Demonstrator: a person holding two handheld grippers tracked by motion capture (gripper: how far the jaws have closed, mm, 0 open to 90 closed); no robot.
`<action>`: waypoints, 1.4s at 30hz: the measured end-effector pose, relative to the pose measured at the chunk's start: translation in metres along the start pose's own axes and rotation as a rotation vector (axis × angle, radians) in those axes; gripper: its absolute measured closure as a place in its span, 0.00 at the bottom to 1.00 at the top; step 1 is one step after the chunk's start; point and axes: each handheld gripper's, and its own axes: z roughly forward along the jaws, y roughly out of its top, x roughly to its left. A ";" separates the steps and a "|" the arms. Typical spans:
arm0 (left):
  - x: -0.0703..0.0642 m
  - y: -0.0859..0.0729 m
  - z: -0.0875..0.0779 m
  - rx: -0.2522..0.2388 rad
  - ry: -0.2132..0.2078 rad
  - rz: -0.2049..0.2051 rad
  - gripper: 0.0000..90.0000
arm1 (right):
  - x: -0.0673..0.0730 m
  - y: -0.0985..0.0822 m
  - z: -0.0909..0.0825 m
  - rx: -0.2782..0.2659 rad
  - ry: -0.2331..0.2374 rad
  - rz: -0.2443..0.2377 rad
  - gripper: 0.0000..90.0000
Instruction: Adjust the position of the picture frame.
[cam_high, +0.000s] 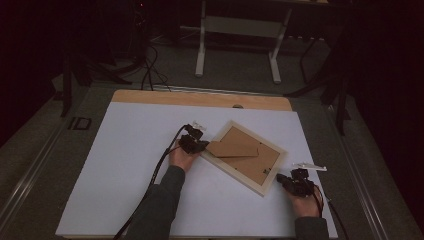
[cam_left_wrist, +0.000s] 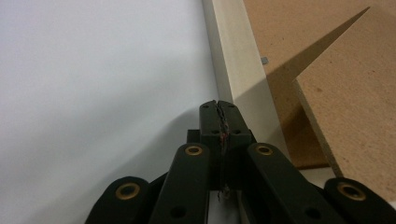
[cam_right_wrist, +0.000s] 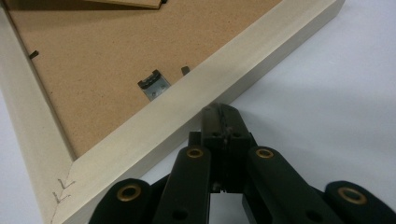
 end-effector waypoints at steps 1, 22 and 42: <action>0.000 0.000 0.000 0.000 0.000 0.001 1.00 | 0.000 0.000 0.000 0.000 -0.001 0.001 1.00; 0.001 -0.013 -0.011 -0.014 -0.009 -0.035 1.00 | 0.000 0.006 0.007 -0.009 -0.005 0.024 1.00; 0.002 -0.024 -0.022 -0.014 0.023 -0.072 1.00 | 0.010 0.012 0.013 0.008 -0.004 -0.002 1.00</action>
